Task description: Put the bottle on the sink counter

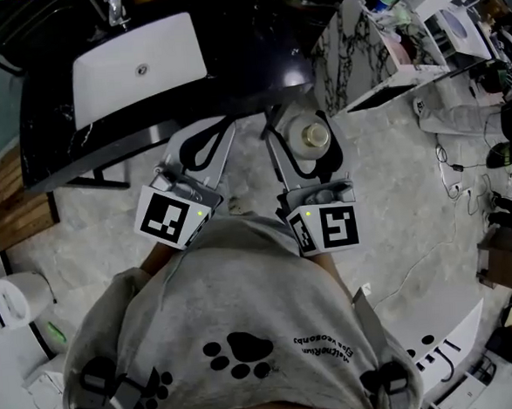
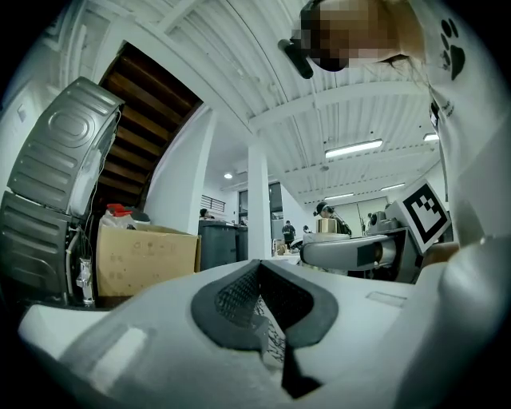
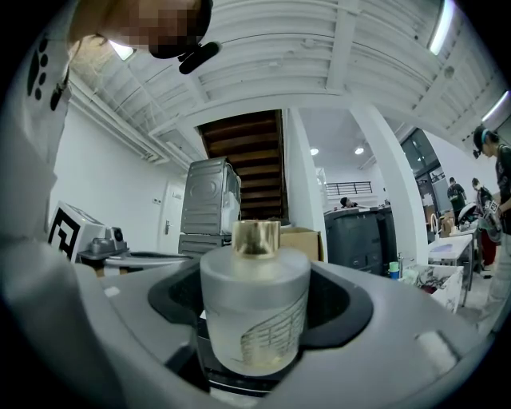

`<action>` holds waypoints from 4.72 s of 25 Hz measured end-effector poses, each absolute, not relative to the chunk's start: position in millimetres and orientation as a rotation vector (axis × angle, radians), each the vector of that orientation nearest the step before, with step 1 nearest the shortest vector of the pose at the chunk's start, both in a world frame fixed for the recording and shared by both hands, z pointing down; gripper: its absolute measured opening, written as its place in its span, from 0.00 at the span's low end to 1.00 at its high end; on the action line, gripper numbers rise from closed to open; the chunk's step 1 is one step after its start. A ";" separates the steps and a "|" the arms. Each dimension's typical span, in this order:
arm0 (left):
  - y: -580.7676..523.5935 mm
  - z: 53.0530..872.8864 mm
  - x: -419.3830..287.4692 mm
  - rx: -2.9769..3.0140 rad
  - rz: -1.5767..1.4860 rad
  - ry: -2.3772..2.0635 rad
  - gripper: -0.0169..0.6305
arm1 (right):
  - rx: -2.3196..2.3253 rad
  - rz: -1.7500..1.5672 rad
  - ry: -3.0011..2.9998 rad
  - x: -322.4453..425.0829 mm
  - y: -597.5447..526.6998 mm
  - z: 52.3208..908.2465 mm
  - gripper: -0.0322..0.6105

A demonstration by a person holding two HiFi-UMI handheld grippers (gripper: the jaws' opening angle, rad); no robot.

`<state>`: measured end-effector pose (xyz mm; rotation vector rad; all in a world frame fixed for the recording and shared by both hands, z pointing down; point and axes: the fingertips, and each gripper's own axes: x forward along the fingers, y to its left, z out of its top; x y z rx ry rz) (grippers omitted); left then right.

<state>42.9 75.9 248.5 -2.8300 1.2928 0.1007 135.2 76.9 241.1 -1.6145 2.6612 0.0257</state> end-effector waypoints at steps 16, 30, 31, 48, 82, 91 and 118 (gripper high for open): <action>-41.7 244.0 52.3 -2.851 0.126 1.202 0.03 | -1.626 0.042 2.691 131.6 -31.5 242.0 0.57; -158.3 246.5 36.5 -2.896 0.125 1.027 0.03 | -1.747 0.095 2.655 105.4 -145.5 244.0 0.57; -163.6 248.5 33.9 -2.906 0.122 1.016 0.03 | -1.756 0.092 2.650 102.3 -150.4 244.7 0.57; -214.9 270.5 8.4 -2.952 0.109 1.048 0.03 | -1.651 0.021 2.733 55.4 -211.2 253.8 0.57; -327.9 308.0 58.0 -2.766 -0.030 1.444 0.03 | -1.120 0.016 2.988 96.8 -377.8 312.9 0.57; -354.1 322.8 70.8 -2.712 -0.053 1.465 0.03 | -1.065 0.032 3.008 102.1 -415.0 333.2 0.57; -419.4 390.5 76.7 -2.745 -0.097 1.589 0.03 | -0.986 0.053 3.054 89.1 -514.9 397.0 0.57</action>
